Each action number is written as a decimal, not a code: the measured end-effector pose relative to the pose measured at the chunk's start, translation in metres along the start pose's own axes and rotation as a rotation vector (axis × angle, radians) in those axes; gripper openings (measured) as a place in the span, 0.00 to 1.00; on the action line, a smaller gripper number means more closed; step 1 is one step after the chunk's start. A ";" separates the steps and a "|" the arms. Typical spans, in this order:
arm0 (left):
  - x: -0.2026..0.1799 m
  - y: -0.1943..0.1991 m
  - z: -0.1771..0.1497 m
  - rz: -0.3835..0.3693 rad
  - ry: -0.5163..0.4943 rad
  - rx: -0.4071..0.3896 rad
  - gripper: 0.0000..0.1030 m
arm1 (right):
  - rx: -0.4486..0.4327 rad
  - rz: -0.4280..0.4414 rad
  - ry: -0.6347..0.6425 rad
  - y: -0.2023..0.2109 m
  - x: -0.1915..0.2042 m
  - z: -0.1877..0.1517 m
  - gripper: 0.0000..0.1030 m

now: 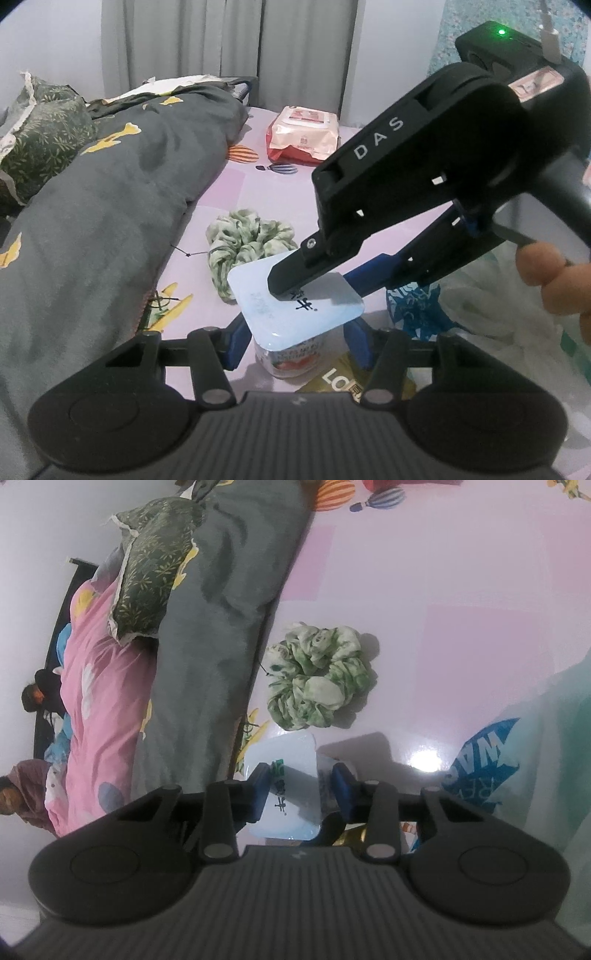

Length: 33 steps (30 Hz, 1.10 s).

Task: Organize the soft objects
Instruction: 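Carry the yogurt cup with the right gripper over the cardboard box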

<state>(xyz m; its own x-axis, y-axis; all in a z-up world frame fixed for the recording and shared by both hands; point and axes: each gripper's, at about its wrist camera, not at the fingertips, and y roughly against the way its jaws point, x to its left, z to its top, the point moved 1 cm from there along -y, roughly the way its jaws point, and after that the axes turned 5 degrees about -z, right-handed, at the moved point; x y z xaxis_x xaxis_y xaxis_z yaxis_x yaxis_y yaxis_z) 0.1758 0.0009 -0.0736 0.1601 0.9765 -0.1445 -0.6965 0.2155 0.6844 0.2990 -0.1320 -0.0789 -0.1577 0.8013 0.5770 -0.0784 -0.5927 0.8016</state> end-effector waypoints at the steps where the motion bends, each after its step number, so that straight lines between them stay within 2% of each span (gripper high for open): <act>1: 0.000 0.002 0.001 0.002 -0.002 -0.007 0.54 | -0.002 0.002 0.003 0.001 0.001 0.000 0.35; 12: -0.005 0.038 0.019 0.029 -0.008 -0.100 0.54 | -0.067 0.035 0.062 0.033 0.030 0.000 0.35; 22: -0.036 0.087 0.036 0.032 -0.046 -0.182 0.54 | -0.153 0.072 0.098 0.095 0.052 -0.024 0.35; 28: -0.083 0.108 0.042 -0.042 -0.130 -0.212 0.54 | -0.235 0.075 0.055 0.158 0.036 -0.055 0.35; 33: -0.136 0.117 0.046 -0.175 -0.201 -0.216 0.54 | -0.316 0.042 -0.025 0.216 0.004 -0.088 0.35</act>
<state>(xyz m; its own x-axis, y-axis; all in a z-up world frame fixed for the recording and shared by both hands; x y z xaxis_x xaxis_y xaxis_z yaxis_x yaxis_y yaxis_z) 0.1043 -0.1070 0.0592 0.4103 0.9077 -0.0878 -0.7746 0.3977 0.4918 0.1945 -0.2637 0.0825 -0.1434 0.7749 0.6156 -0.3749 -0.6182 0.6908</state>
